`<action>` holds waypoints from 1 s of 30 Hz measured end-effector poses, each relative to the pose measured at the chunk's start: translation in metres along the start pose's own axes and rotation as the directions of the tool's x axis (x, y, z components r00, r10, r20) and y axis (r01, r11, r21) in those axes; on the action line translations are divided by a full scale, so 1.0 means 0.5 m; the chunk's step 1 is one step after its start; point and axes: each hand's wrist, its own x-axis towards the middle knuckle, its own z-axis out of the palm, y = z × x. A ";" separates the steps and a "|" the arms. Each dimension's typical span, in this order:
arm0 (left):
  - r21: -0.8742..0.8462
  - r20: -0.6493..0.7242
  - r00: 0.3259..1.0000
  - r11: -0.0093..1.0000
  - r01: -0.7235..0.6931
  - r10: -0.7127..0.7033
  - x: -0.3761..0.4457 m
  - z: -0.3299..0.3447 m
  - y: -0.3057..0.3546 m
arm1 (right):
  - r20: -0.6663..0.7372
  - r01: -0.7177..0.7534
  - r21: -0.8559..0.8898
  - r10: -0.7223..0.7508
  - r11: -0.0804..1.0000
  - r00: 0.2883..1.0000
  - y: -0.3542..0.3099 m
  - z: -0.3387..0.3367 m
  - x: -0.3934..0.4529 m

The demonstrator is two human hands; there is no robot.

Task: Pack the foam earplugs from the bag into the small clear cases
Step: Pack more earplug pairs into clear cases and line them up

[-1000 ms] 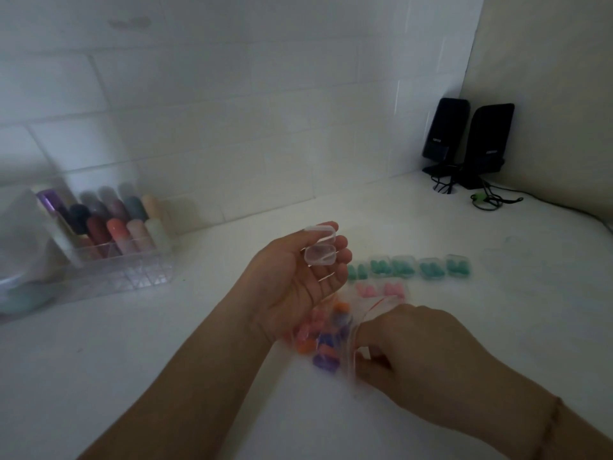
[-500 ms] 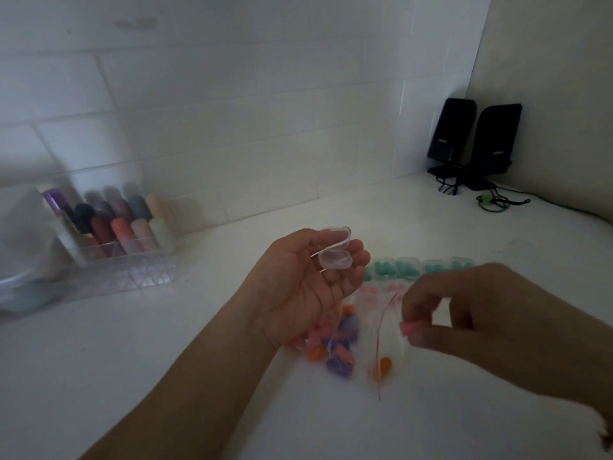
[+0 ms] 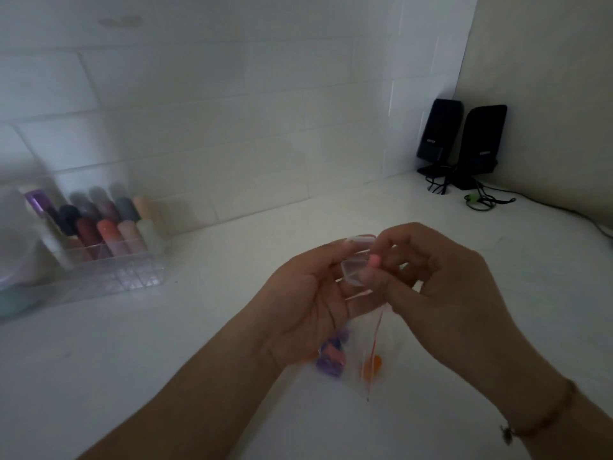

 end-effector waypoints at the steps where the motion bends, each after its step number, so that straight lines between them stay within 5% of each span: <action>1: 0.004 0.013 1.000 1.000 -0.001 0.001 -0.002 0.003 -0.001 | -0.016 0.026 -0.069 -0.028 0.997 0.999 0.002 0.002 -0.002; 7: -0.055 0.004 1.000 0.999 0.003 -0.003 -0.009 0.018 -0.004 | 0.022 0.100 -0.498 -0.102 0.861 0.995 0.020 0.021 -0.002; 16: -0.112 -0.030 0.999 0.994 -0.022 0.019 -0.010 0.021 0.004 | 0.073 0.163 -0.512 -0.147 0.843 0.987 0.016 0.021 -0.004; 23: -0.106 -0.129 0.991 0.993 -0.053 0.039 -0.002 0.006 0.026 | -0.057 0.190 -0.368 -0.226 0.910 0.972 0.000 -0.049 0.002; 26: -0.107 -0.192 0.978 0.988 -0.108 0.086 0.000 -0.007 0.043 | 0.193 0.112 -0.377 -0.040 0.919 0.980 0.014 -0.092 0.002; 30: -0.107 -0.231 0.967 0.985 -0.134 0.106 0.002 -0.021 0.052 | 0.614 0.274 -0.508 0.120 0.817 0.780 0.037 -0.074 -0.008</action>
